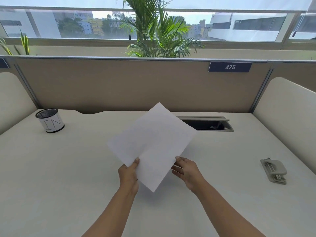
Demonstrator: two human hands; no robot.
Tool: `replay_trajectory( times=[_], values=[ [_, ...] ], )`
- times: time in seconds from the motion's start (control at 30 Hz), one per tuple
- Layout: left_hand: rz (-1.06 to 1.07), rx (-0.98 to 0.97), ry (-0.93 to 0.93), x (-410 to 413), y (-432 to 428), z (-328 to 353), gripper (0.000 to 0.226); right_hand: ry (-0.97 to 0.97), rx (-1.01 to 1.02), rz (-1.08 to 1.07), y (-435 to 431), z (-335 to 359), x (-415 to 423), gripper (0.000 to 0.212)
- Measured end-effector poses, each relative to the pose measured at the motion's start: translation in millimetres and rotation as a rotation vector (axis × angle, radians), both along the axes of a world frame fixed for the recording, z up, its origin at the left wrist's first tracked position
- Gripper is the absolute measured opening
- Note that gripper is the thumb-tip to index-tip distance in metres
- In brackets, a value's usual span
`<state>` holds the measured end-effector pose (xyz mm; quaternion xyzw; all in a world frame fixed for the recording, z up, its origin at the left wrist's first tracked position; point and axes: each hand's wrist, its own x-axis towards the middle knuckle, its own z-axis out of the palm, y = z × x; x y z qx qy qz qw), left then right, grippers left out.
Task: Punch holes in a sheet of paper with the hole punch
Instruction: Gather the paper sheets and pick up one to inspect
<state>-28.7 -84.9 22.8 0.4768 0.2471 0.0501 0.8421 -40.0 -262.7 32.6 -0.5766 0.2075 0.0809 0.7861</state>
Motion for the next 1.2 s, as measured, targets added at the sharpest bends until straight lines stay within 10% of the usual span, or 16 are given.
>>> replay_trajectory(
  times=[0.57, 0.9, 1.2],
  values=[
    [-0.030, -0.063, 0.100, -5.6, 6.5, -7.6, 0.033, -0.007, -0.191, -0.012, -31.4, -4.6, -0.1, 0.023],
    [-0.574, 0.284, 0.235, 23.1, 42.0, 7.1, 0.027, 0.026, -0.296, 0.192, -80.1, 3.0, -2.1, 0.023],
    [-0.735, 0.198, 0.226, 36.7, -2.1, 5.5, 0.026, 0.027, -0.267, 0.302, -105.5, 6.7, -1.8, 0.020]
  ],
)
